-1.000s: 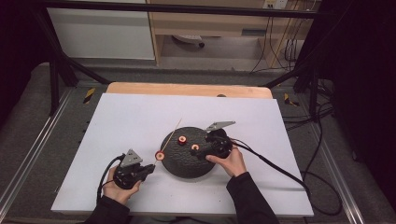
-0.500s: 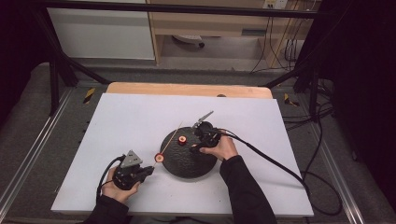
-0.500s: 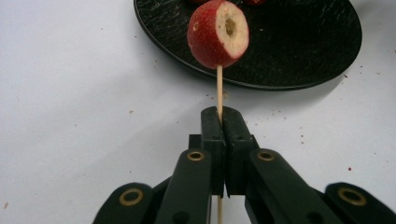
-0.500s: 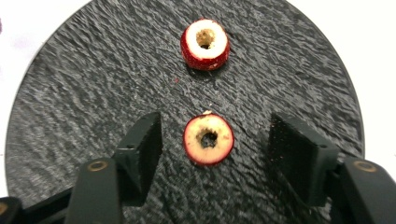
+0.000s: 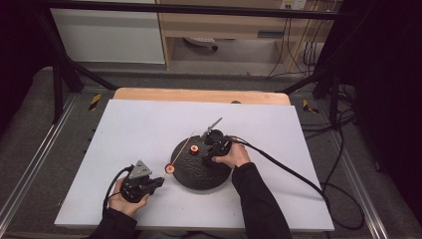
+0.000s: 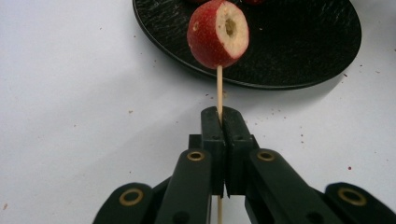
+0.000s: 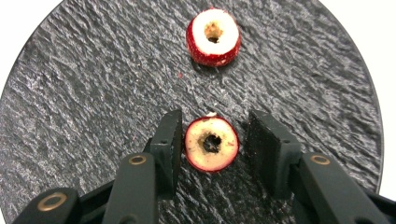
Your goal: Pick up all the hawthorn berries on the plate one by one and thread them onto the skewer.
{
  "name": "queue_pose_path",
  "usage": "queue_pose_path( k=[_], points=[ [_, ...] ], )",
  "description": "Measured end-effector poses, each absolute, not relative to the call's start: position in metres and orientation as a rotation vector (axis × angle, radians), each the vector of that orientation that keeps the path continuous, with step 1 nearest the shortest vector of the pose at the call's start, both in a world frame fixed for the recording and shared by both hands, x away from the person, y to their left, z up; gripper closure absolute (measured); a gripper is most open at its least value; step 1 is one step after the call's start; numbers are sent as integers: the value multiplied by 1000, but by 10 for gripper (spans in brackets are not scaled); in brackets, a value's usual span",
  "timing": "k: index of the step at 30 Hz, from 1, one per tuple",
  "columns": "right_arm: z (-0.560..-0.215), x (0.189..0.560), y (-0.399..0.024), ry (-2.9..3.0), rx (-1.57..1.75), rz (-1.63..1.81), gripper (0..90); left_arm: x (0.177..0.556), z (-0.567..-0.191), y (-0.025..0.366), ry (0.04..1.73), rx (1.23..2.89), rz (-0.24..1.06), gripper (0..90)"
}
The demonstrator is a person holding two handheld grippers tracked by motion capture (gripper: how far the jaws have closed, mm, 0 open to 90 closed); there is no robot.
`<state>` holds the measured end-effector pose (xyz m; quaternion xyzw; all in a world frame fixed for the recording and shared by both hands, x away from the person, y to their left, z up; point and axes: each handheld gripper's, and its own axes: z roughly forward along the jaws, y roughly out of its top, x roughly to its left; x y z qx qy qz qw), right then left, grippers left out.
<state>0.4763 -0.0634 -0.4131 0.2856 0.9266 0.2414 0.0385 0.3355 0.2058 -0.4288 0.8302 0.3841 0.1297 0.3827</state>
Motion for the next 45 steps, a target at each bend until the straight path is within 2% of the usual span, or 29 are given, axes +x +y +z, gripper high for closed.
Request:
queue_pose_path(
  k=[4, 19, 29, 45],
  points=[
    [-413, 476, -63, 2854, 876, 724, 609, 336, -429, 206, 981, 2117, 331, 884],
    [-386, 466, -75, 2760, 1033, 895, 622, 334, -425, 206, 979, 2093, 340, 885],
    [-375, 446, -107, 2558, 1184, 1249, 623, 332, -425, 203, 979, 2080, 345, 885],
    [-381, 416, -145, 2026, 1414, 1903, 624, 326, -426, 190, 984, 2046, 348, 884]
  ],
)
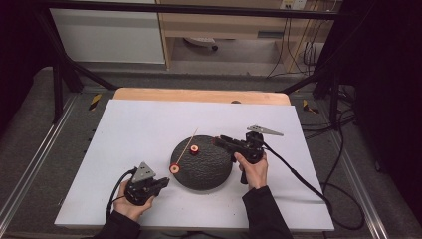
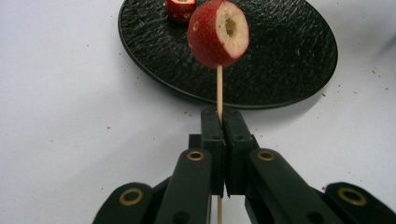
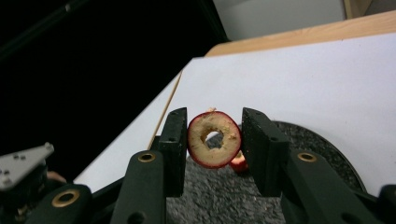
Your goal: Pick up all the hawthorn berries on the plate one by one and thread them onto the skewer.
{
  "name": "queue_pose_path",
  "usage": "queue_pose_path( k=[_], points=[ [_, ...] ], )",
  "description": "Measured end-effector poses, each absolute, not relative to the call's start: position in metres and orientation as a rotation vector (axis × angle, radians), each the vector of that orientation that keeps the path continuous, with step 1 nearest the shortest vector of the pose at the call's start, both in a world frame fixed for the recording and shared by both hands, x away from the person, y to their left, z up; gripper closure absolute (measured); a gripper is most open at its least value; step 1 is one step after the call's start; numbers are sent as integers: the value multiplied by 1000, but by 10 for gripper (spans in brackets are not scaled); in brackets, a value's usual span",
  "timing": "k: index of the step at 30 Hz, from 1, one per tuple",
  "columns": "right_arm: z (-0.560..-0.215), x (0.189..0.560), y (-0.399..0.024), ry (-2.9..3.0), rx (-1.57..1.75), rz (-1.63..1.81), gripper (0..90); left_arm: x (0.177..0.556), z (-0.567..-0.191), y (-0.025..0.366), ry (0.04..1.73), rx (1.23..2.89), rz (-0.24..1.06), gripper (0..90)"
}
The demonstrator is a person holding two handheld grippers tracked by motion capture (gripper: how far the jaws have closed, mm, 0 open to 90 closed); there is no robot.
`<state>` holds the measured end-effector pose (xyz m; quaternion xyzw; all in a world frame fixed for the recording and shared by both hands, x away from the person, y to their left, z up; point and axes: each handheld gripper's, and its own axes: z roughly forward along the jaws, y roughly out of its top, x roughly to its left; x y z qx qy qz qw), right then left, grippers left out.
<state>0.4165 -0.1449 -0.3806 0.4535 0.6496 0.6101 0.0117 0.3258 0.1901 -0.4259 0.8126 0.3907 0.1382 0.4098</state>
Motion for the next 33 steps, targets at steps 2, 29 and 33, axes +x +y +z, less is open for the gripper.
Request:
queue_pose_path(
  k=[2, 29, 33],
  points=[
    [-382, 416, -147, 1969, 1434, 1957, 625, 325, -426, 187, 985, 2039, 348, 884],
    [-372, 422, -148, 1554, 1479, 2223, 626, 309, -425, 136, 914, 2020, 320, 884],
    [-371, 423, -148, 1513, 1502, 2248, 627, 308, -425, 131, 922, 1998, 329, 884]
  ],
)
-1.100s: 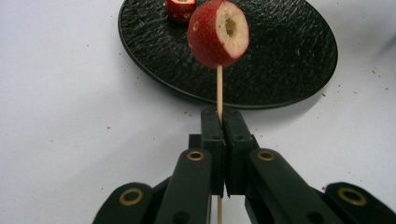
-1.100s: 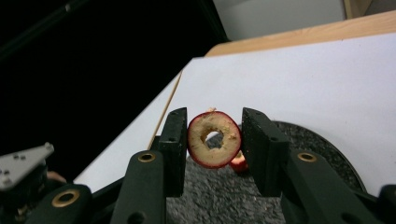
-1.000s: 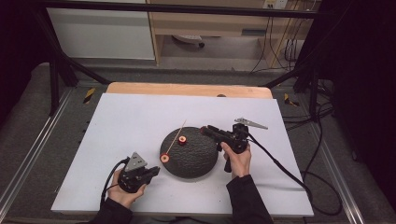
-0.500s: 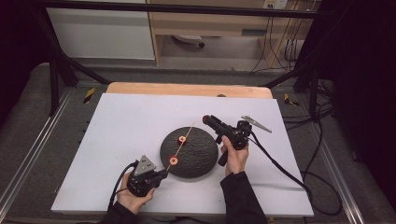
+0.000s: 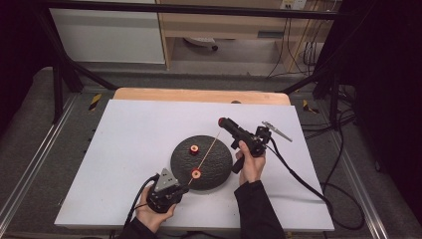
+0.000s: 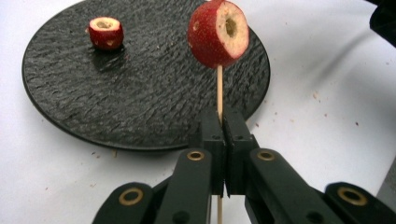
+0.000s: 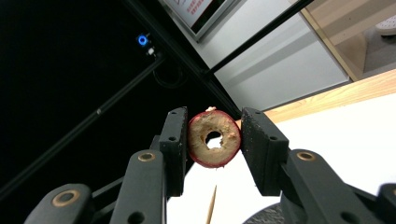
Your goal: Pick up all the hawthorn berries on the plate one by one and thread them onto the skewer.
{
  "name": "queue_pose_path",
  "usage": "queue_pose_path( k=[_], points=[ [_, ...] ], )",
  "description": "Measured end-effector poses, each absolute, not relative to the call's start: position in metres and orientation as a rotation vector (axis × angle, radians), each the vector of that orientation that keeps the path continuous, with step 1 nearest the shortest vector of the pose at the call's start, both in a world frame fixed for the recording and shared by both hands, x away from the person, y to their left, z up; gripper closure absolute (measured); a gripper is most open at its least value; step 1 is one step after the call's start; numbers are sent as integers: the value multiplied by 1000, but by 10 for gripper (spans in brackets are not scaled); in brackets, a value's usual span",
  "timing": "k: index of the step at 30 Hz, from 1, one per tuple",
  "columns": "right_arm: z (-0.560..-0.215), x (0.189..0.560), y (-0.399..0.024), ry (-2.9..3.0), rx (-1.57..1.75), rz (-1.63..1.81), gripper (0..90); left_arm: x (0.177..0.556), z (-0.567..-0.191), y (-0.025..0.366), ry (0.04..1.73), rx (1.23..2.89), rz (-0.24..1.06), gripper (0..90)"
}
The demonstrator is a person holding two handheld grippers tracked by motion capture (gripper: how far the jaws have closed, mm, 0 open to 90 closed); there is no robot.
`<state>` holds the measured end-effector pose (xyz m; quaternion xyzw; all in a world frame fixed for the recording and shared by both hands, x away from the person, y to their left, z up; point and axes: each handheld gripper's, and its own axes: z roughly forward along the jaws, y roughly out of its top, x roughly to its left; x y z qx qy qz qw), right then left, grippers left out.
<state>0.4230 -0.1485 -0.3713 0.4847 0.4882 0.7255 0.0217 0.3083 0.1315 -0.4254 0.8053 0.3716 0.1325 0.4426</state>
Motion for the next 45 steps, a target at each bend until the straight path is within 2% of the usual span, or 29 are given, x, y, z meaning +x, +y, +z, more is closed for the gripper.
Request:
queue_pose_path(
  k=[7, 31, 45],
  points=[
    [-370, 424, -148, 1447, 1547, 2307, 627, 308, -426, 122, 923, 1943, 360, 884],
    [-373, 422, -145, 1381, 1580, 2403, 629, 310, -425, 112, 961, 1856, 350, 885],
    [-375, 418, -141, 1379, 1559, 2400, 633, 311, -426, 98, 1009, 1825, 287, 884]
  ],
)
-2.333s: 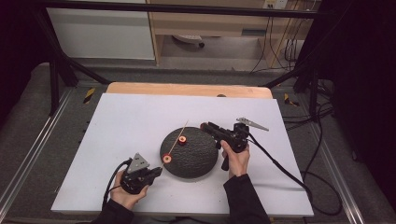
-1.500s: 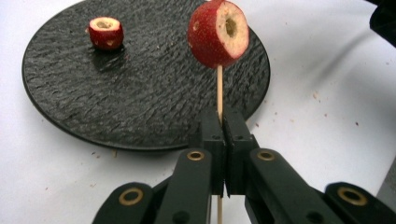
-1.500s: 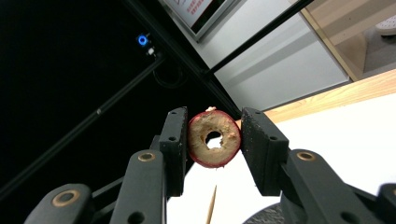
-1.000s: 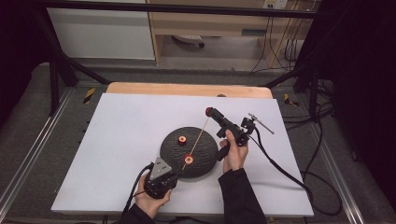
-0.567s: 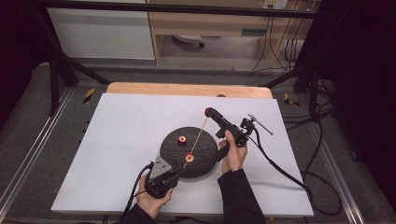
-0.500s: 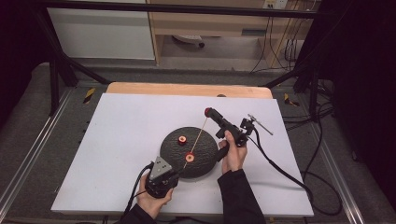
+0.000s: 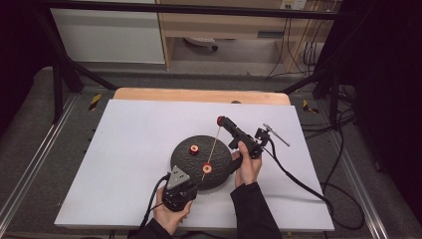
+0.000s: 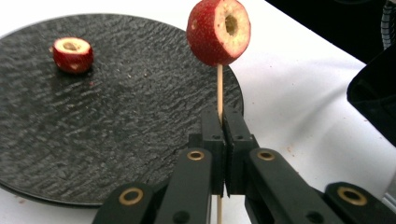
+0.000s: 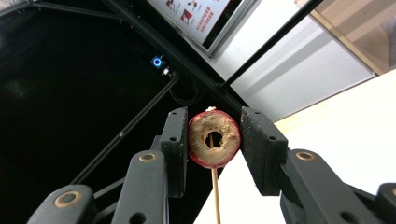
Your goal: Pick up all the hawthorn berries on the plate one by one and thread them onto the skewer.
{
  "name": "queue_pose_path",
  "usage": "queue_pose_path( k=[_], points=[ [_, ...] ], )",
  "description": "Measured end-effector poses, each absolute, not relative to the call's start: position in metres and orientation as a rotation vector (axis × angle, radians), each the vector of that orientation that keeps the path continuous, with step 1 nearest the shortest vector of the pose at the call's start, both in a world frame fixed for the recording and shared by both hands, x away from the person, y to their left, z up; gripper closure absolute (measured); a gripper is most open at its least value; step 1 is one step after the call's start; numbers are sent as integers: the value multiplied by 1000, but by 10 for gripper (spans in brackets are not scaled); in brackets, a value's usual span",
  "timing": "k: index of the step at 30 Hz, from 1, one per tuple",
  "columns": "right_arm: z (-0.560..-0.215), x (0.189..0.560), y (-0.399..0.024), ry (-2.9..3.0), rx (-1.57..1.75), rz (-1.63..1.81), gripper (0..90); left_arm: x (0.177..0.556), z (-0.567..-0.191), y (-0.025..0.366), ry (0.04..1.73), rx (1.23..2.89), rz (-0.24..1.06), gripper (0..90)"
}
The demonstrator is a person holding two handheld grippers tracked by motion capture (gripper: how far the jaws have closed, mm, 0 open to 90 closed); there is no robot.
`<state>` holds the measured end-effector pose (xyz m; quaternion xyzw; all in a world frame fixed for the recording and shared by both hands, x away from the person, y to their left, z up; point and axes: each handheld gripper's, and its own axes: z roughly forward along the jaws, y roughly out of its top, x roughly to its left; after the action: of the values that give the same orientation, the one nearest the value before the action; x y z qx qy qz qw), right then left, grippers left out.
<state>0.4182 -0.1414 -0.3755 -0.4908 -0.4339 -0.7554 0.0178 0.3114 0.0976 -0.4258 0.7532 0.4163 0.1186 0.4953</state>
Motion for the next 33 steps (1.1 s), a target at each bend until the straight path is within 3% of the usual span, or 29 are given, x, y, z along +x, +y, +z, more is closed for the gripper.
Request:
queue_pose_path(
  k=[13, 33],
  points=[
    [-378, 420, -140, -1315, -1529, -2331, 636, 310, -426, 95, 1027, 1808, 335, 885],
    [-392, 424, -129, -1274, -1546, -2352, 637, 313, -431, 115, 1091, 1762, 308, 882]
  ],
)
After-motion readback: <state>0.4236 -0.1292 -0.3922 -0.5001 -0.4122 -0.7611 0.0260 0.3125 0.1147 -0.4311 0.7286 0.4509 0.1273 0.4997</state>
